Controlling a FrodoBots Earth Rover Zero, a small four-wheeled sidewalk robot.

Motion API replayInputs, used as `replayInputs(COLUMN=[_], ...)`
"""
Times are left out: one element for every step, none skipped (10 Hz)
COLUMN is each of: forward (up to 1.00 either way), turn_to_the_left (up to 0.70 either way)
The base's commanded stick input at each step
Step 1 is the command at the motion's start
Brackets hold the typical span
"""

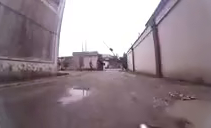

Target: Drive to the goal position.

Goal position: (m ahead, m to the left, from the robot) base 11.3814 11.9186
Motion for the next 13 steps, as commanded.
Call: replayInputs(forward=[0.70, 0.70, 0.70, 0.70, 0.70, 0.70, 0.70, 0.70, 0.70, 0.70, 0.70, 0.70, 0.70], turn_to_the_left=[0.00, 0.00, 0.00, 0.00, -0.21, -0.35, -0.35, -0.35, -0.35, -0.18, -0.03, 0.00, 0.00])
